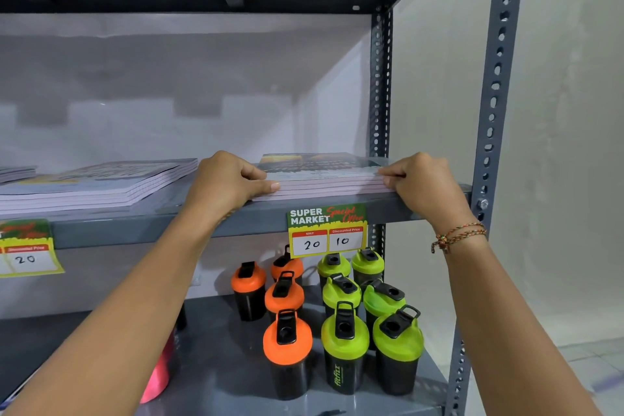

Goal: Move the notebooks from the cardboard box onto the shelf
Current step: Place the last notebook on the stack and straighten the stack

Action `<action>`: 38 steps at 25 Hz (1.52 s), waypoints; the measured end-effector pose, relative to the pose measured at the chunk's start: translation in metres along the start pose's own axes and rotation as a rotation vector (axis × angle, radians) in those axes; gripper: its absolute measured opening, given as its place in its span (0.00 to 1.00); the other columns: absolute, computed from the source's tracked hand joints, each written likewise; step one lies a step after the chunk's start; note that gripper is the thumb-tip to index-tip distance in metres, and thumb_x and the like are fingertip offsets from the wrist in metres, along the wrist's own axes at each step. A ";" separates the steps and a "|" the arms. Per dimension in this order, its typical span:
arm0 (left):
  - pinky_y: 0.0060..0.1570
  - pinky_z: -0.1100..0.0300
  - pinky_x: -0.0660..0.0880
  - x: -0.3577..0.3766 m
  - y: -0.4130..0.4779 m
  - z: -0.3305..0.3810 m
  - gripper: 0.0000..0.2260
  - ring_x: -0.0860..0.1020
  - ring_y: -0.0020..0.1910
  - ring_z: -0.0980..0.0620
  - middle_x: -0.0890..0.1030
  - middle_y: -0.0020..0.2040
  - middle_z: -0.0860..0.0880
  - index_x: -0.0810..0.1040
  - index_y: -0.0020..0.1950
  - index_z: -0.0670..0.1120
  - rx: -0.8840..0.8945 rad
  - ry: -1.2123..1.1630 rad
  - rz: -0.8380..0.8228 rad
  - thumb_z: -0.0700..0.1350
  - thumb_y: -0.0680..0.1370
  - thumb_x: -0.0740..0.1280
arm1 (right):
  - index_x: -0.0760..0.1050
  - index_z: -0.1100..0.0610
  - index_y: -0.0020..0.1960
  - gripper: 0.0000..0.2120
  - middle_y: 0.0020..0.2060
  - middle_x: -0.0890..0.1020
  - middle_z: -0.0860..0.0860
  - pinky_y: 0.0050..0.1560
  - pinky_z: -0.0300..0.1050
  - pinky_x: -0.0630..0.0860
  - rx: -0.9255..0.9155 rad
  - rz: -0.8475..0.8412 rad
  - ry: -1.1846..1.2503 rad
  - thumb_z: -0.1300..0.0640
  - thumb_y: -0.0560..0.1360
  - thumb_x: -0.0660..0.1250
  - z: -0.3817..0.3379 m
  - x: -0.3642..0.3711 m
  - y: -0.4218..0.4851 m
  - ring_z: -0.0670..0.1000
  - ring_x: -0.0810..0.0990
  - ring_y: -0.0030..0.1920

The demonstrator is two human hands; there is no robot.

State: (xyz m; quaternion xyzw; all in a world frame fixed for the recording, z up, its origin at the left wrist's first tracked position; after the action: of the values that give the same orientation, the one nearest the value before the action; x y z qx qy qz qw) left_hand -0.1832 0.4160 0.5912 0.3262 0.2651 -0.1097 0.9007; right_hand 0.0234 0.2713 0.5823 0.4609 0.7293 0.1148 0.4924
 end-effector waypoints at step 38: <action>0.63 0.56 0.69 0.014 -0.003 0.013 0.18 0.73 0.66 0.43 0.79 0.65 0.44 0.77 0.65 0.47 0.267 0.446 -0.075 0.51 0.77 0.66 | 0.81 0.60 0.56 0.13 0.58 0.82 0.58 0.64 0.47 0.74 -0.090 0.048 0.067 0.56 0.75 0.69 -0.004 0.010 -0.006 0.58 0.78 0.61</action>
State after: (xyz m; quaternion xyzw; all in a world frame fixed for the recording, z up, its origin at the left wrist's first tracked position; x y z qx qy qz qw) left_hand -0.1673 0.4050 0.5904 0.4484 0.4520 -0.1025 0.7642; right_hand 0.0157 0.2769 0.5747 0.4517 0.7281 0.1748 0.4851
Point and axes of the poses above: each hand's wrist, its own y-axis towards the middle knuckle, its own x-axis out of the palm, z = x × y, the point moved 3 cm from there along y, towards the middle knuckle
